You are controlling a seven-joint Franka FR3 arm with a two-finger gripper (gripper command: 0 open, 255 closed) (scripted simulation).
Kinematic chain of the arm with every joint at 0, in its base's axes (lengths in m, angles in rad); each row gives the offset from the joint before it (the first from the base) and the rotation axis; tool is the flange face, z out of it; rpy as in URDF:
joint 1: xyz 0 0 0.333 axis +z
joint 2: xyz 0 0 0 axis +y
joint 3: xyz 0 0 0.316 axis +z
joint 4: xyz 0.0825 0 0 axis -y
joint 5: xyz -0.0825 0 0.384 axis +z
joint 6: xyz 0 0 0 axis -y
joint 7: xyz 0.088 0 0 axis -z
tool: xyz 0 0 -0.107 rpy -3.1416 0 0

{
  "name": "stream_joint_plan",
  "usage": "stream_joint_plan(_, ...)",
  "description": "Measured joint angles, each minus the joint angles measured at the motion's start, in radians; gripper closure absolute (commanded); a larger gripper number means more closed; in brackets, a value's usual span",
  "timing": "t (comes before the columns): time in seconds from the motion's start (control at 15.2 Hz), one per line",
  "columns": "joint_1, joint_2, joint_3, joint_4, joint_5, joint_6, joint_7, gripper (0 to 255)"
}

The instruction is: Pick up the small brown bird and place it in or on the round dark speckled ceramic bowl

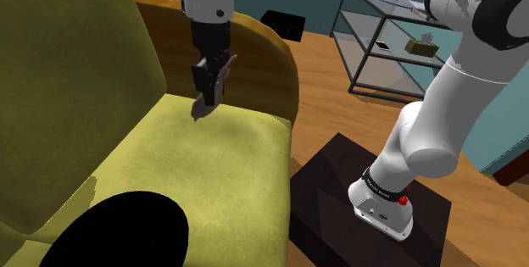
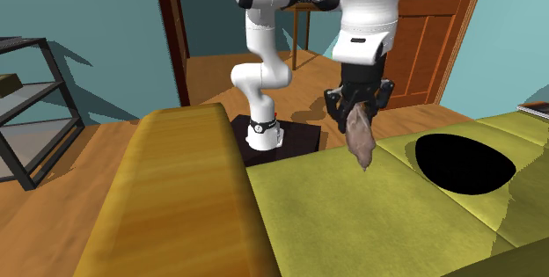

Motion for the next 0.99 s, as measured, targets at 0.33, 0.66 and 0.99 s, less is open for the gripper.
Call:
stream_joint_plan(0.33,0.068,0.070,0.056,0.083,-0.023,-0.002,0.126,255)
stream_joint_plan(0.66,0.144,0.159,0.102,0.188,-0.061,-0.013,0.252,255)
stream_joint_plan(0.99,0.244,0.288,0.135,0.347,-0.121,-0.042,0.378,255)
